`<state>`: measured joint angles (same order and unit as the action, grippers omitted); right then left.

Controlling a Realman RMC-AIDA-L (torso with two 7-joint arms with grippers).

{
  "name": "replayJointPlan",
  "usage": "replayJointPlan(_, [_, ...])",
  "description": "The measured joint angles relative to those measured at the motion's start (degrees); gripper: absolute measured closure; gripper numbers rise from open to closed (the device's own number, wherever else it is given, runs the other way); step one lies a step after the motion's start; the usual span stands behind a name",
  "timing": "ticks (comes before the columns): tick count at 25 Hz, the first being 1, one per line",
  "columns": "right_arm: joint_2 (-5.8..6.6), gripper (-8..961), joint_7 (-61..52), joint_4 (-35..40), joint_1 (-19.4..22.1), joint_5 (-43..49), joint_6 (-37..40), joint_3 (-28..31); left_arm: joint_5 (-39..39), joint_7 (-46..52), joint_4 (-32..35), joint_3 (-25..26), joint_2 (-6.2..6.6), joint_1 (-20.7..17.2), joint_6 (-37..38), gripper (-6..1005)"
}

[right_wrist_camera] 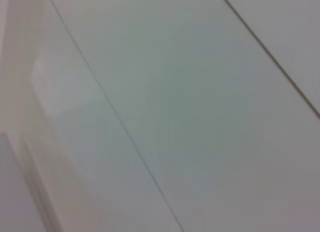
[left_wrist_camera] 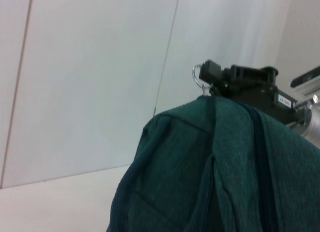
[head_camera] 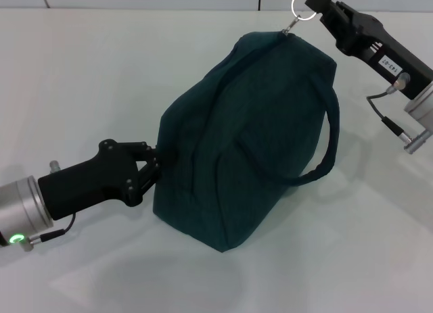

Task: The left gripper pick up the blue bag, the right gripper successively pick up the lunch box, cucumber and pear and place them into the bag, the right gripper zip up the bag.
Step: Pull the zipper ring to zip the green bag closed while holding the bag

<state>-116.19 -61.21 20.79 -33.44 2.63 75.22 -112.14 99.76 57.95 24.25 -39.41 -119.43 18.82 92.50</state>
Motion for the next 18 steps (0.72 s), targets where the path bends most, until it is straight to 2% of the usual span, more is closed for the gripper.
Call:
replayJointPlan(6, [0.00, 870, -0.02, -0.55, 0.20, -0.10, -0.45, 0.01, -2.41, 0.54, -0.06, 0.15, -0.04, -0.12, 0.27, 833])
replayJointPlan(9, [0.00, 870, -0.03, -0.57, 0.25, -0.15, -0.38, 0.01, -4.42, 2.89, 2.11, 0.17, 0.14, -0.29, 0.73, 792])
replayJointPlan(15, [-0.01, 868, -0.05, -0.59, 0.21, -1.38, -0.09, -0.48, -3.82, 18.24, 16.77, -0.29, 0.07, -0.88, 0.88, 669])
replayJointPlan(17, [-0.01, 868, -0.05, -0.63, 0.12, -1.41, -0.12, -0.52, -2.61, 23.97, 22.85, -1.05, 0.07, -0.41, 0.91, 628])
replayJointPlan(18, [-0.01, 867, -0.05, -0.65, 0.08, -1.41, -0.20, -0.53, -1.43, 28.96, 28.29, -2.49, 0.05, 0.14, 0.91, 607])
